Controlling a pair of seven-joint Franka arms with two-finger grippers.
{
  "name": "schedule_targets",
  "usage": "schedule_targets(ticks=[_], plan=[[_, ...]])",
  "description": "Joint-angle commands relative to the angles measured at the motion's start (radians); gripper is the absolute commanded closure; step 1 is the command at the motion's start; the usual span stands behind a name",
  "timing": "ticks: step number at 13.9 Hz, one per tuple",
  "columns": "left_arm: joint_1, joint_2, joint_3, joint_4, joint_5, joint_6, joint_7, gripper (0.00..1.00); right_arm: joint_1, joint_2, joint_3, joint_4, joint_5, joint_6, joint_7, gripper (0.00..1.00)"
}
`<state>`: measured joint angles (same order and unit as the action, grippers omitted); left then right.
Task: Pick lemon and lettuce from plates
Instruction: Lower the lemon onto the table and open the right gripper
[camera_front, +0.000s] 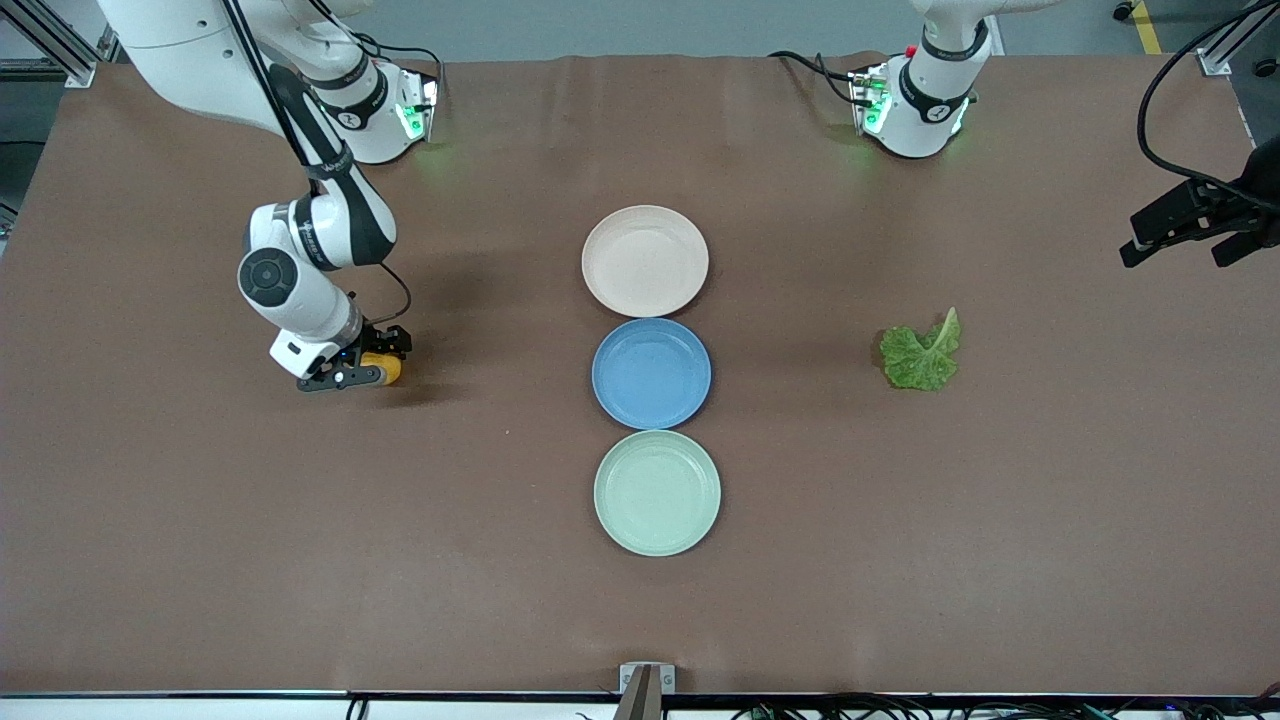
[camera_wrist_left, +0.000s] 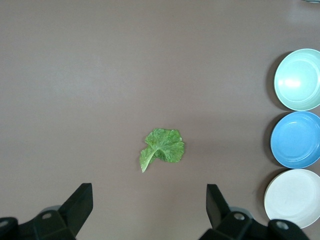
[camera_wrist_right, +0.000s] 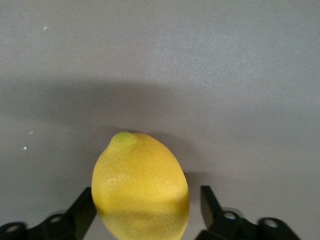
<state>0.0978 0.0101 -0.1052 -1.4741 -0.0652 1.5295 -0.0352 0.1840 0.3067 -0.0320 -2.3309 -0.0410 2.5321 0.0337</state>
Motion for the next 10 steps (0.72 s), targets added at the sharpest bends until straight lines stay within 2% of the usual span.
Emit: schedule_targets(ticks=[1, 3, 5, 8, 10], plan=[[0.005, 0.008, -0.005, 0.023, 0.019, -0.022, 0.021, 0.0, -0.011, -0.073, 0.006, 0.181, -0.002, -0.326, 0.002, 0.0], [0.003, 0.008, -0.005, 0.025, 0.018, -0.022, 0.023, 0.0, -0.012, -0.08, 0.004, 0.377, -0.002, -0.593, -0.003, 0.0], [0.003, 0.008, -0.005, 0.025, 0.018, -0.022, 0.023, 0.0, -0.015, -0.08, 0.0, 0.552, -0.002, -0.792, -0.005, 0.0], [0.003, 0.007, -0.005, 0.025, 0.018, -0.022, 0.023, 0.0, -0.052, -0.08, -0.002, 0.732, -0.003, -0.947, -0.005, 0.0], [0.003, 0.008, -0.005, 0.025, 0.018, -0.022, 0.023, 0.0, -0.087, -0.078, 0.0, 0.795, -0.003, -0.995, -0.006, 0.0]])
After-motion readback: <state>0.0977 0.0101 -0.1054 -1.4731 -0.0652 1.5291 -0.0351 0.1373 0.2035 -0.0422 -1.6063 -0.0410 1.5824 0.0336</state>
